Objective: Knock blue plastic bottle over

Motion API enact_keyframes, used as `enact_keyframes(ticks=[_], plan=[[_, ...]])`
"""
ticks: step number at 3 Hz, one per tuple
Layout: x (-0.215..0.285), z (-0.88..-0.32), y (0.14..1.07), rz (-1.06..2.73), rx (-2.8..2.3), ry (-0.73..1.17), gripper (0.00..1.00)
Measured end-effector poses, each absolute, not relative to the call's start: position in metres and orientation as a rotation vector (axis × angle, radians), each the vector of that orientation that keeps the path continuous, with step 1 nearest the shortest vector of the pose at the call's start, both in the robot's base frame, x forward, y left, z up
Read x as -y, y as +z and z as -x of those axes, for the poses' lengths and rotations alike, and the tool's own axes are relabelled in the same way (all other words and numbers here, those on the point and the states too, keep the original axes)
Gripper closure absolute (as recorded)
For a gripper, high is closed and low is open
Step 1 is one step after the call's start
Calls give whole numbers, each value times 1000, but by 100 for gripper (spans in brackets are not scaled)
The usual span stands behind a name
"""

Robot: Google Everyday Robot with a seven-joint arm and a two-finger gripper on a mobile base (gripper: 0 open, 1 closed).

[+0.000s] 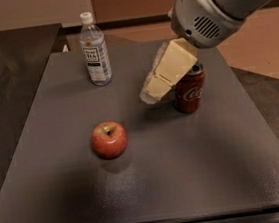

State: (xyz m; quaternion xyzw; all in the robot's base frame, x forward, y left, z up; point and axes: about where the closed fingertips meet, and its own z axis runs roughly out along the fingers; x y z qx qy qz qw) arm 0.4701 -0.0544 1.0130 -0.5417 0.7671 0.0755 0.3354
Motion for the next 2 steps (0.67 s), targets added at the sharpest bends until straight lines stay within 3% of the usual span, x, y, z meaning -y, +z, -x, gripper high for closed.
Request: enact_keyframes(ticks=[2], plan=[[0, -515, 991, 1228, -2002, 219, 0]])
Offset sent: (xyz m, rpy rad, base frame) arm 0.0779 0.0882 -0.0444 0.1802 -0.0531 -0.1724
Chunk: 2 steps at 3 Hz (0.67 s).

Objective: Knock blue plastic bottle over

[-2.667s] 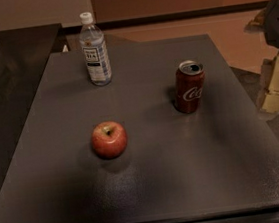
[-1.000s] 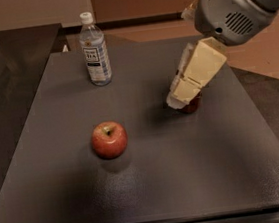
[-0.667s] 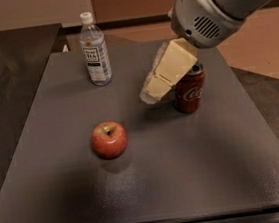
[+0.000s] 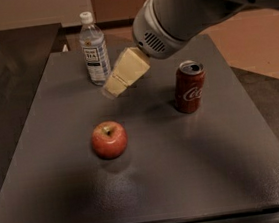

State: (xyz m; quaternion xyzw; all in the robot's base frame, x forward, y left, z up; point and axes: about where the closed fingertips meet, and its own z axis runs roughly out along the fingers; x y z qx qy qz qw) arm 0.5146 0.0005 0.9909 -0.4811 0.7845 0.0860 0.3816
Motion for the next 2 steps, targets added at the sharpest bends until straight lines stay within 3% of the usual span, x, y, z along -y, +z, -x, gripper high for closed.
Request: enact_keyframes(ticks=[2], plan=[[-50, -555, 958, 1124, -1982, 234, 0]])
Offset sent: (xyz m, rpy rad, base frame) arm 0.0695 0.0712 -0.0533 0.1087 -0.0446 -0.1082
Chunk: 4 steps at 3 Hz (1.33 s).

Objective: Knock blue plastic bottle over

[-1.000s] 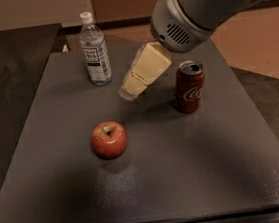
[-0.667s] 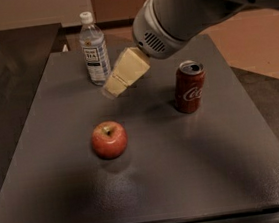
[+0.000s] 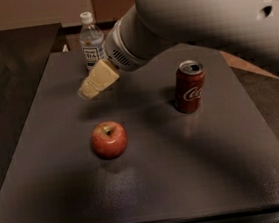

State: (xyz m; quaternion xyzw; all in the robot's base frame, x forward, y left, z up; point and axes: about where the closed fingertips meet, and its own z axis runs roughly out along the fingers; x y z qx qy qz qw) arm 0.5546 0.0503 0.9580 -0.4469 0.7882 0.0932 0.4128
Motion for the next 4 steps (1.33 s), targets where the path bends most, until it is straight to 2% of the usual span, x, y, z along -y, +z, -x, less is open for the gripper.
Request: enact_keyframes(ticks=[4], plan=[[-67, -652, 937, 957, -1987, 313, 0]])
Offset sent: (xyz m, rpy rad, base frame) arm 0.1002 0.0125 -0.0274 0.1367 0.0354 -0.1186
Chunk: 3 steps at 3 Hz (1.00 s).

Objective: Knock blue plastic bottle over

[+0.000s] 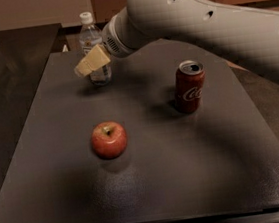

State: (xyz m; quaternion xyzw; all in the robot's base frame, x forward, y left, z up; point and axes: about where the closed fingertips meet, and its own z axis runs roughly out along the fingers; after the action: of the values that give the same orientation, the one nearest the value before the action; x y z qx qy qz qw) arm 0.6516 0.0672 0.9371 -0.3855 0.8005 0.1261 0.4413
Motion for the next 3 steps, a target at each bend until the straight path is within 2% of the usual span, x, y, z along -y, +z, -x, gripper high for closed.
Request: enact_keyframes(ticks=[2, 3], plan=[[-83, -669, 938, 945, -1965, 345, 0], [-88, -677, 942, 956, -1955, 347, 17]])
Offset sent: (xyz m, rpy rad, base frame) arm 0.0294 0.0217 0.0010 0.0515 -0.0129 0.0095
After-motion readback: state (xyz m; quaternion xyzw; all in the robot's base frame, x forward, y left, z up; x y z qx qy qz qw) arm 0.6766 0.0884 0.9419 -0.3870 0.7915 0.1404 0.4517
